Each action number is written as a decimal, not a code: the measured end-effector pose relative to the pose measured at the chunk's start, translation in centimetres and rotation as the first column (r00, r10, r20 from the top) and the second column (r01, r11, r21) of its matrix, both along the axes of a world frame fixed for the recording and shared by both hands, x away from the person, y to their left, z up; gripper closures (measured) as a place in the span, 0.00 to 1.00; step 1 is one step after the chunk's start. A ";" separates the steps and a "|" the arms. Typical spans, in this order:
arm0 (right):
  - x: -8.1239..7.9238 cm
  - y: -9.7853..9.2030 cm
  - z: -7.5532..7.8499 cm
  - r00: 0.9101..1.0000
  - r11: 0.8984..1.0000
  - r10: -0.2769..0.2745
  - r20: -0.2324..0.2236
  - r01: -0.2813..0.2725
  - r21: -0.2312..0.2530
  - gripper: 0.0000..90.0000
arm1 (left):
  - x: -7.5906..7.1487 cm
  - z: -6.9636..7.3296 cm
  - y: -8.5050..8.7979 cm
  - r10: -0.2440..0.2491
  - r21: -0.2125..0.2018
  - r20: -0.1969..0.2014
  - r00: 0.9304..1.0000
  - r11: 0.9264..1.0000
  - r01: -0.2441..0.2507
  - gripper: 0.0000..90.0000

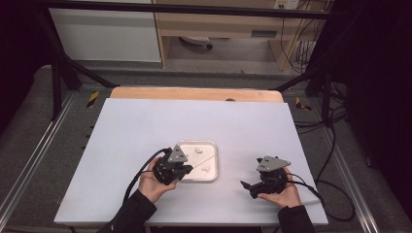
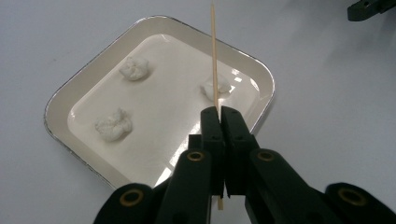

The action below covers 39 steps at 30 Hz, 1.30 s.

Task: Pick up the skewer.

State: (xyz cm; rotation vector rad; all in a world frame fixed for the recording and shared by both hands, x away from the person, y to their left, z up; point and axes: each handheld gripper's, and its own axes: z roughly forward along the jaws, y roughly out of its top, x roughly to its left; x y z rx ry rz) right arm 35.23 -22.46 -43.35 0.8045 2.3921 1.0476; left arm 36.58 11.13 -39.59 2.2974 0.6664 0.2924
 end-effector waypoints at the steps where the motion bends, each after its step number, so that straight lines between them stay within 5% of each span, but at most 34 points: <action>1: 0.0 0.2 0.1 1.000 1.000 0.003 0.005 -0.003 -0.009 0.02 | 0.0 0.1 -0.1 -0.003 0.003 0.000 1.000 1.000 0.003 0.99; 21: -0.1 2.7 1.5 0.990 0.987 0.089 0.110 -0.073 -0.146 0.06 | 0.1 1.2 -2.7 -0.080 0.063 -0.003 0.997 0.995 0.080 0.99; 39: -0.3 4.8 1.8 0.959 0.945 0.222 0.176 -0.168 -0.279 0.24 | 0.2 1.4 -5.0 -0.136 0.096 -0.018 0.991 0.986 0.137 0.99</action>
